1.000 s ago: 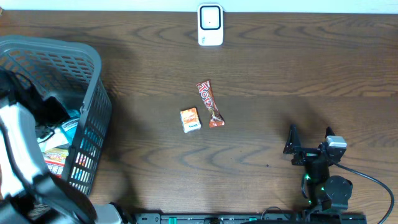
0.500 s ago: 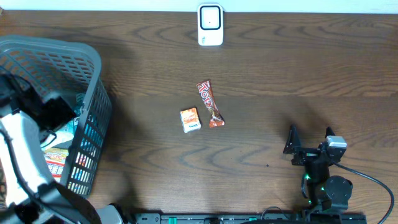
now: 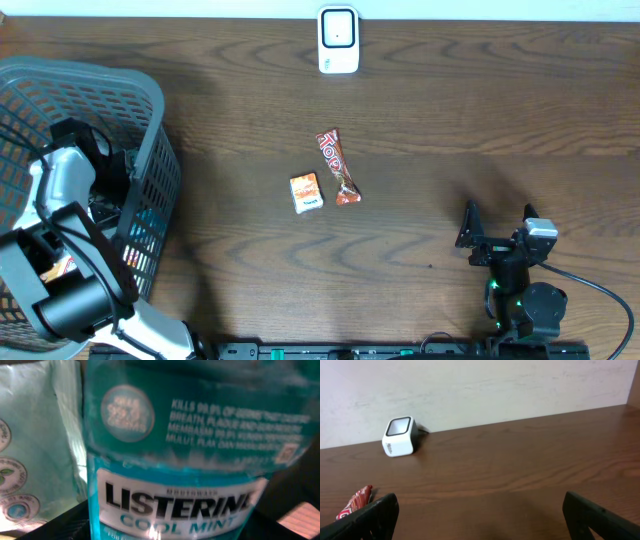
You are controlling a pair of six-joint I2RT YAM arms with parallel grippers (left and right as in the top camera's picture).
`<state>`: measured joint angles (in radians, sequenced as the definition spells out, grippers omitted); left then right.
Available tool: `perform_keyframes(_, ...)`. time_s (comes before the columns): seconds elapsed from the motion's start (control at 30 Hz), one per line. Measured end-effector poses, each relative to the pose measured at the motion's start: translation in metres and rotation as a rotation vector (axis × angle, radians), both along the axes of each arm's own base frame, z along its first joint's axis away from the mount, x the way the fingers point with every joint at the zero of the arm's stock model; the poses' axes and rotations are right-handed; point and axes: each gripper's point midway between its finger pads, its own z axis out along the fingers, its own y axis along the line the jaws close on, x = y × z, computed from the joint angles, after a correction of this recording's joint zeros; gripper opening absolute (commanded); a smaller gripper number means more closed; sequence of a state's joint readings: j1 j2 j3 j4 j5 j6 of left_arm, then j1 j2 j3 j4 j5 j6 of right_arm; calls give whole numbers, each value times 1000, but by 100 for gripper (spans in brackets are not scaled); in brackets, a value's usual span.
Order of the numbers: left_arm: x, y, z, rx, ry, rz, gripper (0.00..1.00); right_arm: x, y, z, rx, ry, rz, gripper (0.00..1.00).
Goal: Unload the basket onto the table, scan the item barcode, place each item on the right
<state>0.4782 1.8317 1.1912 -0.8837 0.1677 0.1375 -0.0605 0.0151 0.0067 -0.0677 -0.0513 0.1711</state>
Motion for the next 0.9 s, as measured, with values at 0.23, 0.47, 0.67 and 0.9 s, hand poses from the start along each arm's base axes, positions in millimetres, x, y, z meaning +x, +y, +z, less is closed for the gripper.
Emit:
perform_keyframes(0.23, 3, 5, -1, 11, 24, 23, 45, 0, 0, 0, 0, 0, 0, 99)
perform_keyframes(0.47, 6, 5, 0, 7, 24, 122, 42, 0, 0, 0, 0, 0, 0, 99)
perform_keyframes(0.67, 7, 6, 0, 8, 24, 166, 41, 0, 0, 0, 0, 0, 0, 99)
perform_keyframes(0.9, 8, 6, 1, 10, 20, 178, 41, 0, 0, 0, 0, 0, 0, 99)
